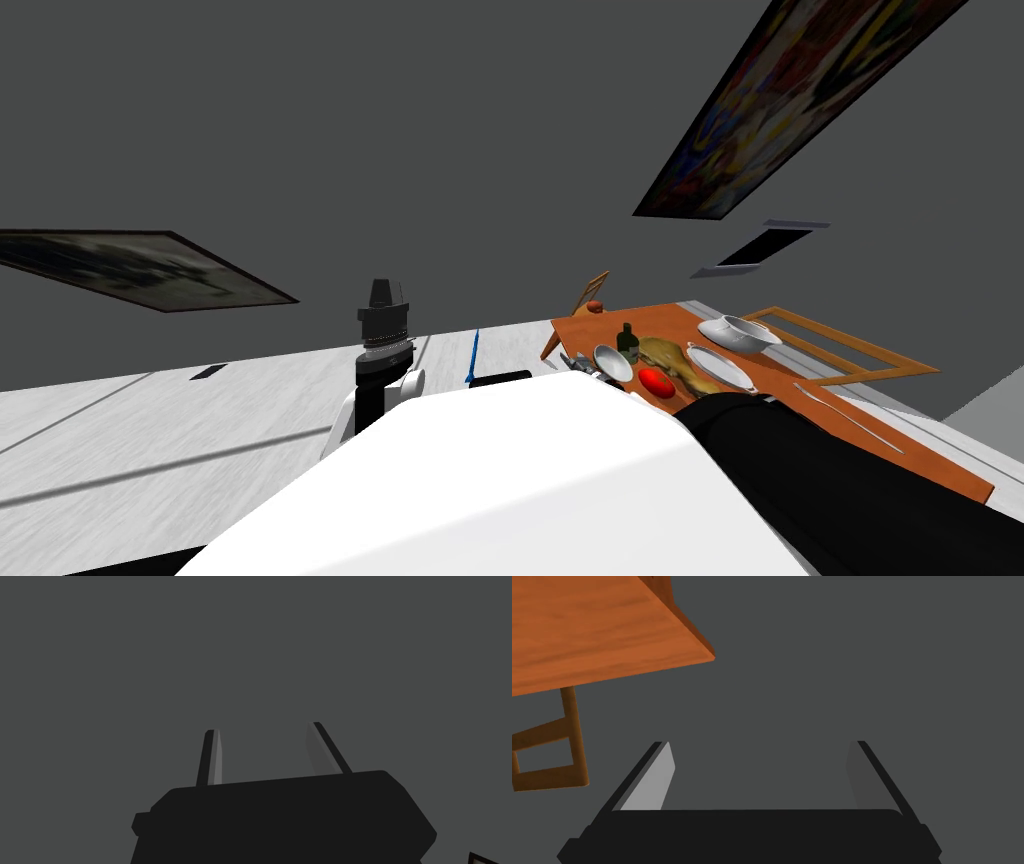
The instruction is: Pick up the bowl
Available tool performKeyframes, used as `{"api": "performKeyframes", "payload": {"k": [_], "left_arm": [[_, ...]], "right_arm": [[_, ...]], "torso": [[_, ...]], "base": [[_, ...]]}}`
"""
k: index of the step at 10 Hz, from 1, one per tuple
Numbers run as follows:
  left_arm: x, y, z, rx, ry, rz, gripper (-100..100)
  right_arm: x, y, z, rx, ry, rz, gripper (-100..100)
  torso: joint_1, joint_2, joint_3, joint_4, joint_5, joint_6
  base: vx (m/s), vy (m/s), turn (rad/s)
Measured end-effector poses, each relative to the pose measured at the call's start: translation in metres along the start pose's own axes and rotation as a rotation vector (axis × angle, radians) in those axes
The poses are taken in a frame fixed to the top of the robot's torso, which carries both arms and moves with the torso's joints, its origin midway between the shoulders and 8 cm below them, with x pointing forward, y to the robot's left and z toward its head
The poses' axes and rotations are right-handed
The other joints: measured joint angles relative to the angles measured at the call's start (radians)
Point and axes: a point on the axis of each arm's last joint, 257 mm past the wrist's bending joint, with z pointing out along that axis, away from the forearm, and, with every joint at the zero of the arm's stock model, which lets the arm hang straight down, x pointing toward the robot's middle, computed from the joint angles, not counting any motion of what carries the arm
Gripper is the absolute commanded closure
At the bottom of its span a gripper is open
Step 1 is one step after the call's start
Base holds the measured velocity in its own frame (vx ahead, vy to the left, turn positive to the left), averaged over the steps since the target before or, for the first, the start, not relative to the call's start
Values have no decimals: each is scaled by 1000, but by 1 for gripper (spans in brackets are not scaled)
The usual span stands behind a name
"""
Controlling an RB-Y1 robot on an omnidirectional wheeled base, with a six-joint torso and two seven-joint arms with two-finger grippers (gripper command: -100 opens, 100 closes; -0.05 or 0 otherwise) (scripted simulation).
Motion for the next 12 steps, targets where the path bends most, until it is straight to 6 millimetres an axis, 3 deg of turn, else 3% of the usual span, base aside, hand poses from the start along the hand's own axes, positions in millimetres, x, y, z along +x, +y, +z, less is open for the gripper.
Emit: {"api": "performKeyframes", "payload": {"k": [3,8,12], "left_arm": [[0,0,0,0,0,0,0],[0,0,0,0,0,0,0],[0,0,0,0,0,0,0]], "right_arm": [[38,-34,-19,50,111,-140,-100],[71,-84,-48,108,255,-325,-100],[101,-136,-88,155,394,-503,-100]], "torso": [[-1,0,0,0,0,0],[0,0,0,0,0,0],[-2,0,0,0,-1,0]], "base": [[17,-45,55],[15,-31,51],[12,-45,40]]}}
